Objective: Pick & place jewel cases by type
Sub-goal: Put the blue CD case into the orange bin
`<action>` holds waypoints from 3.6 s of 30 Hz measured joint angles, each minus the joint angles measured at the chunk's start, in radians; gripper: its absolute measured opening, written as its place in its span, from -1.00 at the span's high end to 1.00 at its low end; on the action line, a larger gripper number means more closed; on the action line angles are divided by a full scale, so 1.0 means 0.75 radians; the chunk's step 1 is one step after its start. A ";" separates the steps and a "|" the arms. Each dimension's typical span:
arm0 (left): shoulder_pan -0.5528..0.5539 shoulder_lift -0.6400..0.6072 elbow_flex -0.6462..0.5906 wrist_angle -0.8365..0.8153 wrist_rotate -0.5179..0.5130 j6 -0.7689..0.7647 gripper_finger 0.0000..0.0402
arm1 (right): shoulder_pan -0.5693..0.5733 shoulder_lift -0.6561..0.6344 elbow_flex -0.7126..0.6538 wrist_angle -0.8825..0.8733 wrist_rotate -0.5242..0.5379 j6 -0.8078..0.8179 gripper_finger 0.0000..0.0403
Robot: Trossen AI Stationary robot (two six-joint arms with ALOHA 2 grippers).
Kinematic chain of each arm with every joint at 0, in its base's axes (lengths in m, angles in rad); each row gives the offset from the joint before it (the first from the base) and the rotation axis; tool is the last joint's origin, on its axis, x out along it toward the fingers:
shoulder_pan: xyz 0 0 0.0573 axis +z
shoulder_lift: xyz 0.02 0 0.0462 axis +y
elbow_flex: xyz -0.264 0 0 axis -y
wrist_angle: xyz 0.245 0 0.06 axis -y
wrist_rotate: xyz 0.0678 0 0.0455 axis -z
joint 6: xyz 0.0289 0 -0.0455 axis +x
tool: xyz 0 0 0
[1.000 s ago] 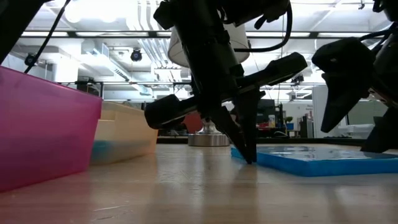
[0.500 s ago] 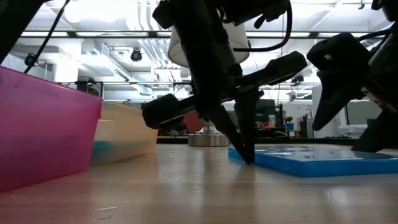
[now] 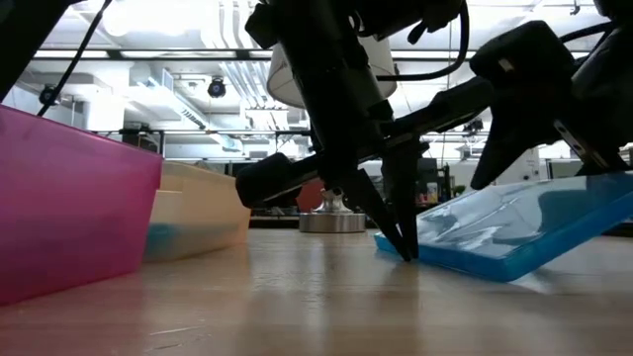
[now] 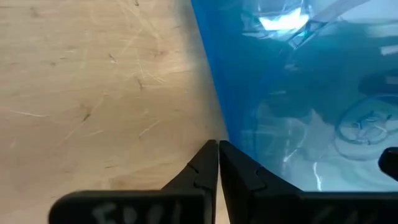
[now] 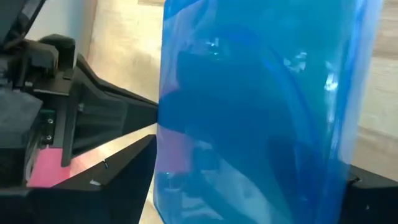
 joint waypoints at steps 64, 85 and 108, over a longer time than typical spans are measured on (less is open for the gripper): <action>-0.023 -0.625 0.372 -0.294 0.146 1.215 0.76 | -0.022 -0.591 0.369 -0.568 -0.474 -0.868 0.91; -0.016 -0.809 0.371 -0.732 0.349 1.680 -0.16 | -0.175 0.049 1.463 -1.020 -0.477 -1.187 0.91; 0.017 -0.816 0.371 -0.848 0.247 1.799 -0.16 | -0.203 0.307 1.840 -1.310 -0.493 -1.265 0.91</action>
